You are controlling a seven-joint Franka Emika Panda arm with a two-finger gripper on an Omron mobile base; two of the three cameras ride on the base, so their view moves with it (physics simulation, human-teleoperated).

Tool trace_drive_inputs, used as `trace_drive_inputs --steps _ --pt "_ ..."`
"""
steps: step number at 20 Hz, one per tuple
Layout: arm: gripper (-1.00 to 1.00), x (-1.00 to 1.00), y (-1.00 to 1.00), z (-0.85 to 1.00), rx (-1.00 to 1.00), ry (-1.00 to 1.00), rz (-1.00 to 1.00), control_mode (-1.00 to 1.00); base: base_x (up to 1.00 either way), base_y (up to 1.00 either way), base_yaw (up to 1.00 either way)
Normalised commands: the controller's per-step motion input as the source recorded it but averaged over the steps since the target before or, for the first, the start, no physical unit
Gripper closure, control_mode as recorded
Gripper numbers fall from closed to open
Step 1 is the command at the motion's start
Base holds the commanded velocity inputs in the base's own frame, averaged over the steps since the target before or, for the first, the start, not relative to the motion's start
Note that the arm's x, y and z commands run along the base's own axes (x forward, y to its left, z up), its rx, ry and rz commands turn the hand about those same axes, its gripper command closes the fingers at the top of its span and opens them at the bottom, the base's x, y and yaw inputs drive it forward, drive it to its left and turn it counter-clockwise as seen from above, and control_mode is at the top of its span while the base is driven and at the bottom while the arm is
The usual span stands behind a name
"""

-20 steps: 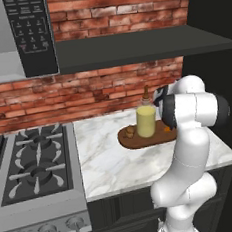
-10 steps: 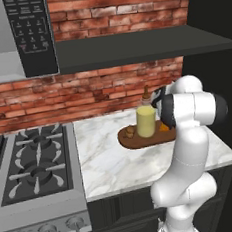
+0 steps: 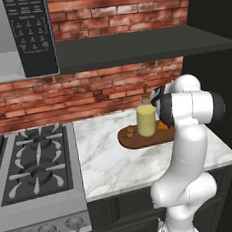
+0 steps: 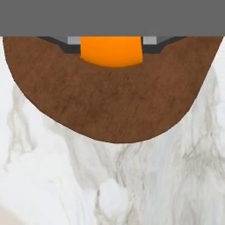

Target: Retrieve the reheated potato from the microwave, then place the potato, cheese, and condiment on the cutting board.

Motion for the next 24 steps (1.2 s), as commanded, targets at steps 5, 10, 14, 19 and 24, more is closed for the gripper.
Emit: trace_drive_inputs --steps 5,10,14,19,24 --pt "-1.00 -0.10 0.03 -0.18 0.00 0.00 -0.04 -1.00 0.00 0.00 0.00" --pt "-1.00 -0.13 0.01 -0.13 0.00 0.00 -0.02 -1.00 0.00 0.00 0.00" --pt "-1.00 -0.03 0.00 0.01 0.00 0.00 -0.03 -1.00 0.00 0.00 0.00" --pt "-1.00 -0.09 0.00 0.10 0.00 0.00 -0.03 -1.00 0.00 0.00 0.00" --pt "-1.00 -0.20 -0.04 0.08 0.00 0.00 -0.05 -1.00 0.00 0.00 0.00"
